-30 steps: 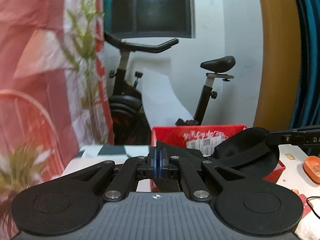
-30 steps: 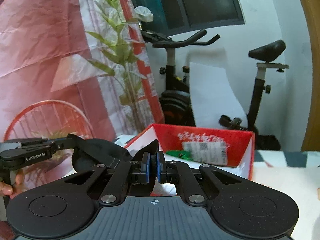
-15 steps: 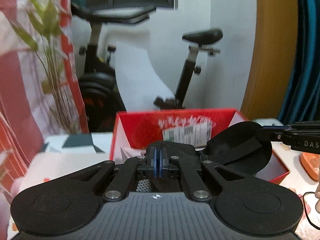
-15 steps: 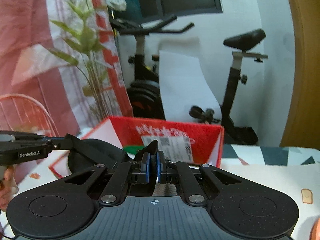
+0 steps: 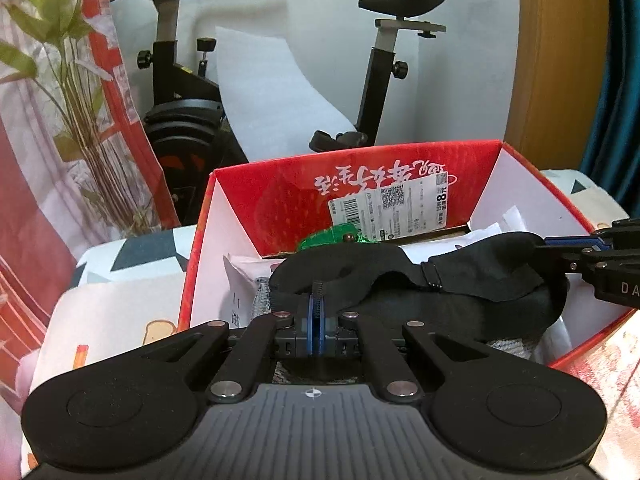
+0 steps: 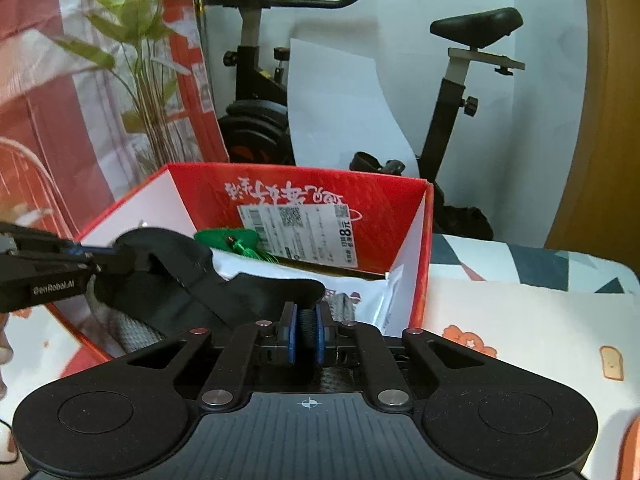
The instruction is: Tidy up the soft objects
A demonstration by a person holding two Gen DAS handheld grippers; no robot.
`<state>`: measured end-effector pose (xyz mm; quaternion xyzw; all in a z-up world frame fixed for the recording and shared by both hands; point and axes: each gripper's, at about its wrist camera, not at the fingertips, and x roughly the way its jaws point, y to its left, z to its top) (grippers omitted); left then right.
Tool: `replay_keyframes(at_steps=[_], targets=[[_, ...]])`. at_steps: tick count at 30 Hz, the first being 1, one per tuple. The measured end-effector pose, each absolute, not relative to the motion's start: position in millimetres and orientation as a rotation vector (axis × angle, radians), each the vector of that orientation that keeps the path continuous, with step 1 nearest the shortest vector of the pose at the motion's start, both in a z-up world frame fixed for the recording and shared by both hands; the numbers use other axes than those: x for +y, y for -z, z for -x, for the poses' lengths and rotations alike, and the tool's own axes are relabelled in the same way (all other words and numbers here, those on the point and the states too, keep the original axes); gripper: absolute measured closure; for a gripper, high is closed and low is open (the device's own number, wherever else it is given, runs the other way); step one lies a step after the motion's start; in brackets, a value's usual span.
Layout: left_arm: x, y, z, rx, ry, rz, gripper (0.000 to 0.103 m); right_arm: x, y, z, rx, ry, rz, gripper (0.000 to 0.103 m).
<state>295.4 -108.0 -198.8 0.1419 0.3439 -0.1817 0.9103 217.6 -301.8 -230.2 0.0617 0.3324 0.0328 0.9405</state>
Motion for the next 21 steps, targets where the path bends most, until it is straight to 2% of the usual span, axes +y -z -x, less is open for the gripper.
replay_keyframes(at_steps=[5,8,10,11,12,14,15,16,17,18,21], targets=[[-105.0,192.7,-293.1,0.699,0.389,-0.262,0.093,-303.2,227.9,-213.0,0.66,-0.039,-0.115,0.082],[-103.6,186.6,-290.5,0.687,0.395,-0.266,0.085,-304.3,221.4,-211.0,0.643,-0.021,-0.106,0.069],[-102.7,181.0,-287.5,0.669,0.393,-0.258,0.067,-305.9,214.3,-209.6,0.625,-0.01,-0.105,0.05],[-101.6,176.6,-285.0,0.654,0.389,-0.248,0.051,-306.1,209.7,-208.0,0.61,-0.004,-0.106,0.046],[-100.5,172.6,-282.5,0.64,0.384,-0.237,0.04,-306.3,204.7,-206.4,0.598,0.002,-0.109,0.037],[-99.1,162.4,-277.0,0.613,0.375,-0.219,0.028,-307.4,193.7,-203.4,0.58,0.011,-0.114,0.026],[-98.3,156.8,-274.2,0.602,0.374,-0.214,0.018,-307.8,187.2,-201.5,0.57,0.014,-0.117,0.015],[-96.8,150.9,-271.2,0.587,0.373,-0.207,0.012,-307.6,180.0,-198.7,0.556,0.022,-0.118,0.003],[-94.8,143.9,-266.6,0.565,0.37,-0.198,0.003,-307.4,172.7,-195.2,0.537,0.032,-0.121,0.0],[-92.7,136.9,-261.2,0.542,0.364,-0.19,0.001,-307.4,165.9,-191.4,0.52,0.037,-0.127,0.001],[-88.2,115.1,-246.7,0.499,0.341,-0.181,0.0,-306.8,143.1,-181.4,0.509,0.04,-0.166,0.0]])
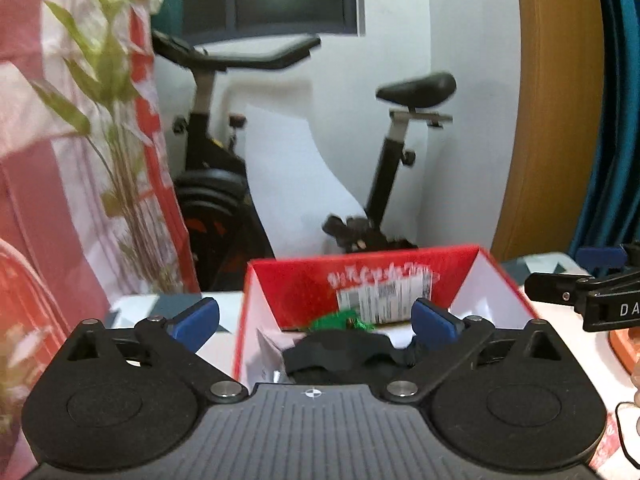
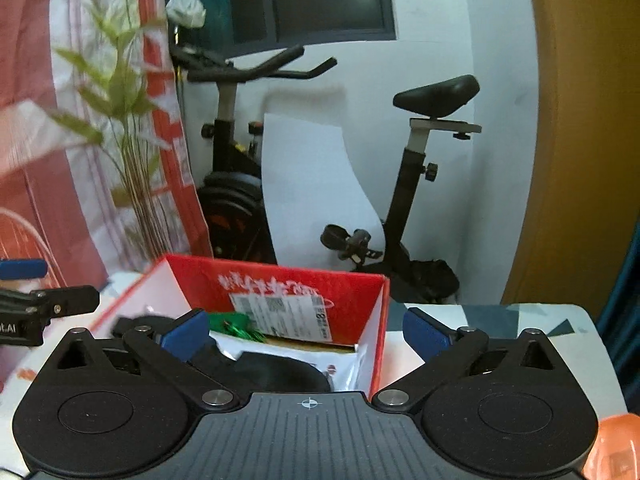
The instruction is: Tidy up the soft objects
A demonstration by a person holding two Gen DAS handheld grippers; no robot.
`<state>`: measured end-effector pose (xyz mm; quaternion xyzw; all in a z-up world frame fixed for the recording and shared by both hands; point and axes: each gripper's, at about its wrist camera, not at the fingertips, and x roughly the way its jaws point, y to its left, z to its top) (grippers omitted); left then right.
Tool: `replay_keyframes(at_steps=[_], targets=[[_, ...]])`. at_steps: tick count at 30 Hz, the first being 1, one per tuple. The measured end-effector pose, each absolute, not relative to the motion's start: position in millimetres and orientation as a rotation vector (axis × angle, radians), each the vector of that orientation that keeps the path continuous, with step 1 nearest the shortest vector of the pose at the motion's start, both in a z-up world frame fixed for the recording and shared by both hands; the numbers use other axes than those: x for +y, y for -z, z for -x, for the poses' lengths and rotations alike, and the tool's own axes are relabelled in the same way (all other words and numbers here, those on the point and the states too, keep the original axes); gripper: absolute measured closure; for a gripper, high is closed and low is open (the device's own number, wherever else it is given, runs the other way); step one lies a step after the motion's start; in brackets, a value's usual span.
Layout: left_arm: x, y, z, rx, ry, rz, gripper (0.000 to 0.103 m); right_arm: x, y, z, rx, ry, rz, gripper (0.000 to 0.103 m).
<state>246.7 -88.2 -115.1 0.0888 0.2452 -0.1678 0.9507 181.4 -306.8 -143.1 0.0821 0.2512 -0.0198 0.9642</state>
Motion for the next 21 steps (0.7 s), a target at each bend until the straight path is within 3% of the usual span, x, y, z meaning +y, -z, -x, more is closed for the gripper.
replay_keyframes(at_steps=[10,21], targets=[[-70.2,39.5,-181.3,0.393,0.27,-0.115,0.0,-289.7,62.8,-119.6,0.386,0.002,-0.153,0.0],[-53.2,-5.7,-102.9,0.284,0.2,-0.079,0.0,-271.2,2.4,-41.6,0.256,-0.005,-0.088,0.0]])
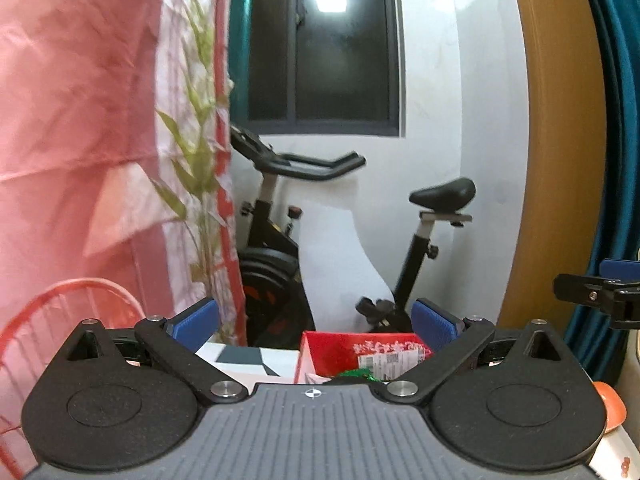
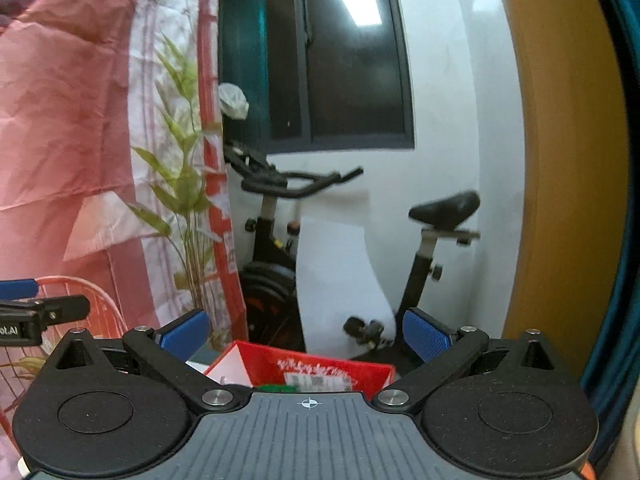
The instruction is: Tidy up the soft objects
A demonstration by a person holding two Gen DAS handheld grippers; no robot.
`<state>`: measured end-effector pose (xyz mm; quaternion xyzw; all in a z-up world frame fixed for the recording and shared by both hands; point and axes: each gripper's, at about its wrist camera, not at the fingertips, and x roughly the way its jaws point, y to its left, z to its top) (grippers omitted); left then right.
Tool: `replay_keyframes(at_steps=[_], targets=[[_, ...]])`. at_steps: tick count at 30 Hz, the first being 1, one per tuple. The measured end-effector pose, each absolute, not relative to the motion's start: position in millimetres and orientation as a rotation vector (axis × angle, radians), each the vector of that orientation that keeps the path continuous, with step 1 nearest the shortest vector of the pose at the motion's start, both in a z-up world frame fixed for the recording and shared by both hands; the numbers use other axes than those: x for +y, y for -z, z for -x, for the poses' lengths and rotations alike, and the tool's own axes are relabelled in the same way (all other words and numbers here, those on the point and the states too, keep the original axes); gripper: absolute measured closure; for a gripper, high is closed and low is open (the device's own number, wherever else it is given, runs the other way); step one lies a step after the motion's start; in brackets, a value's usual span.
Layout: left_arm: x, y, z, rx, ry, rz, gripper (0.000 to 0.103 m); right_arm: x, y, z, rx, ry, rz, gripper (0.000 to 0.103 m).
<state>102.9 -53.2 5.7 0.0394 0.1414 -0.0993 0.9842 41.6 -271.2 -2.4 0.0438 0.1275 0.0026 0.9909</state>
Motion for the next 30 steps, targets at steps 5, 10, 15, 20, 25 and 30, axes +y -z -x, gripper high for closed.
replay_keyframes(at_steps=[5,10,15,20,25,30], targets=[[-41.5,-19.7,-73.5,0.247,0.17,-0.061,0.0,-266.1,-8.9,-13.2,0.235,0.025,-0.059,0.0],[-33.5,-26.8,-52.7,0.25,0.126,-0.056,0.0,-256.4,-16.1,15.4,0.22,0.059,-0.019,0.0],[-25.3,-36.2,-43.6,0.241,0.121,-0.058,0.0,-248.2,-24.0,32.0,0.203,0.044,0.022,0.0],[-24.0,-39.1,-41.1,0.234,0.113,-0.06,0.0,-248.4,-30.4,35.7,0.19,0.055,0.022,0.0],[-23.3,-36.3,-39.1,0.241,0.12,-0.063,0.0,-253.4,-29.4,33.3,0.205,0.059,0.006,0.0],[-23.6,-35.6,-39.5,0.242,0.116,-0.062,0.0,-258.4,-28.9,30.3,0.208,0.074,-0.013,0.0]])
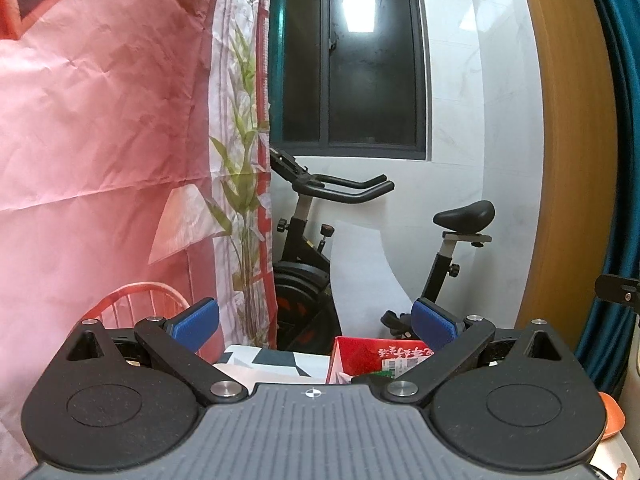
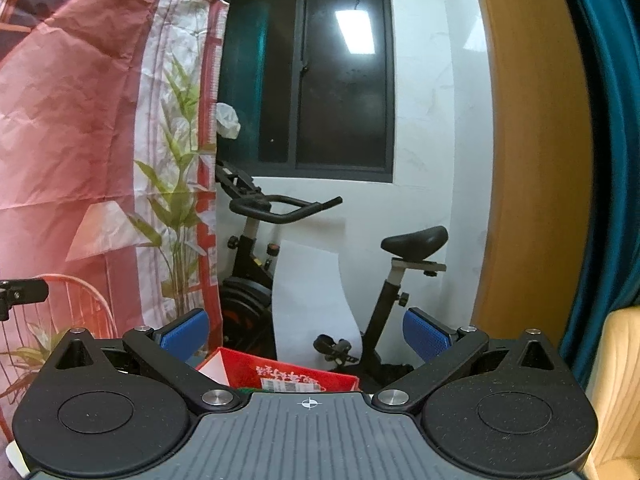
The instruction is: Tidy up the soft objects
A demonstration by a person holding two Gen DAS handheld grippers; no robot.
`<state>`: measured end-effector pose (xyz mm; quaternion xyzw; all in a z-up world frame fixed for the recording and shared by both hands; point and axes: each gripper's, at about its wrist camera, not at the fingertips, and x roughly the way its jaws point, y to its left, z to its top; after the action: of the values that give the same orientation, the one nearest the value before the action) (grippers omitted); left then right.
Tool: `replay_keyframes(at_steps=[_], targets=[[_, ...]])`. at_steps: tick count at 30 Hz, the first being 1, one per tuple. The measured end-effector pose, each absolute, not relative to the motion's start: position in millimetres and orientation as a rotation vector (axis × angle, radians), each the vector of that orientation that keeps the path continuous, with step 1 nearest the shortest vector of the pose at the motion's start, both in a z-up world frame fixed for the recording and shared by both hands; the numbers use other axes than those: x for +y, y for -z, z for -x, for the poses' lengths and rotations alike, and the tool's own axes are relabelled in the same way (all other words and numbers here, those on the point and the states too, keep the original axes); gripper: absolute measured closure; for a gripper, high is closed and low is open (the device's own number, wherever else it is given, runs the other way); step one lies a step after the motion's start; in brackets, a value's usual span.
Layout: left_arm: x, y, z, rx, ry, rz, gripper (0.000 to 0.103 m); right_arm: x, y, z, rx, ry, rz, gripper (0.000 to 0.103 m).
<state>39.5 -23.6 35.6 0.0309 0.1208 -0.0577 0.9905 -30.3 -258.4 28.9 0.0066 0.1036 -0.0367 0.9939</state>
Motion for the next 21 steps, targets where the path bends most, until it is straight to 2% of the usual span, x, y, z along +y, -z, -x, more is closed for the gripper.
replay_keyframes(at_steps=[21], targets=[[-20.7,-35.2,-41.8,0.25,0.115,-0.065,0.0,-259.9,-23.8,24.8,0.221,0.084,-0.021,0.0]])
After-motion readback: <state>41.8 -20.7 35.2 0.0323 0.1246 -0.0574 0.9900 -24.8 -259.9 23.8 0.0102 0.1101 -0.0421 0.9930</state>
